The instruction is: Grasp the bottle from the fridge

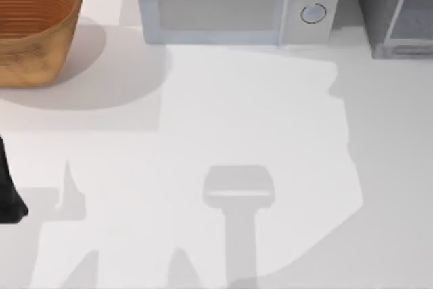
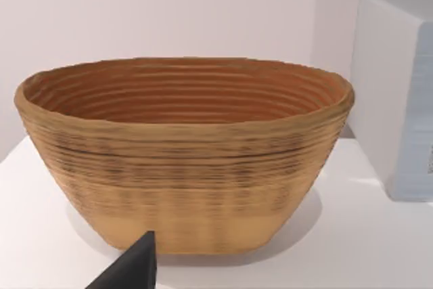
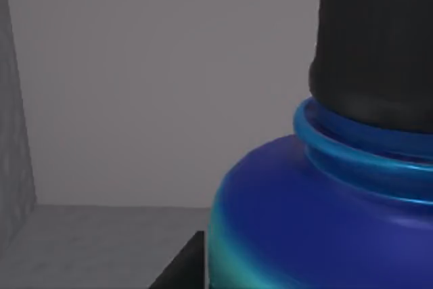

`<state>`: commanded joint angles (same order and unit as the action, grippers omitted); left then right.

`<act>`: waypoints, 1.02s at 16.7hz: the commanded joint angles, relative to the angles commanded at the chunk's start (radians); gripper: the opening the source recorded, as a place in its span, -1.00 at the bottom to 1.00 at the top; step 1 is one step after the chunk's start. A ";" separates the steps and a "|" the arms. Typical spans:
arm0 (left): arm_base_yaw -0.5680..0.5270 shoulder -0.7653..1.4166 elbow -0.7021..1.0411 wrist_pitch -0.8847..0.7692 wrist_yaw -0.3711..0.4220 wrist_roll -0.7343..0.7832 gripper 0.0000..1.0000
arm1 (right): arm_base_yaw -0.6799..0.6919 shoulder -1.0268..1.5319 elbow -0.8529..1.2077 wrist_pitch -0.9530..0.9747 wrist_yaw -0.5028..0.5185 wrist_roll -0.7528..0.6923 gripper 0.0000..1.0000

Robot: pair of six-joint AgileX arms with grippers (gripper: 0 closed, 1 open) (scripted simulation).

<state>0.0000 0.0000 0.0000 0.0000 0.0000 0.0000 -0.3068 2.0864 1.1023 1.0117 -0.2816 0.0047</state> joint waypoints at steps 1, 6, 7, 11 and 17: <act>0.000 0.000 0.000 0.000 0.000 0.000 1.00 | -0.008 -0.027 -0.044 0.018 -0.008 0.000 -1.00; 0.000 0.000 0.000 0.000 0.000 0.000 1.00 | -0.056 -0.167 -0.307 0.109 -0.051 0.002 -1.00; 0.000 0.000 0.000 0.000 0.000 0.000 1.00 | -0.064 -0.185 -0.338 0.124 -0.058 0.002 -1.00; 0.000 0.000 0.000 0.000 0.000 0.000 1.00 | -0.072 -0.204 -0.367 0.141 -0.065 0.002 -1.00; 0.000 0.000 0.000 0.000 0.000 0.000 1.00 | -0.055 -0.244 -0.383 0.109 -0.057 0.004 -1.00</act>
<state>0.0000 0.0000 0.0000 0.0000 0.0000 0.0000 -0.3614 1.8422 0.7191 1.1203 -0.3382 0.0085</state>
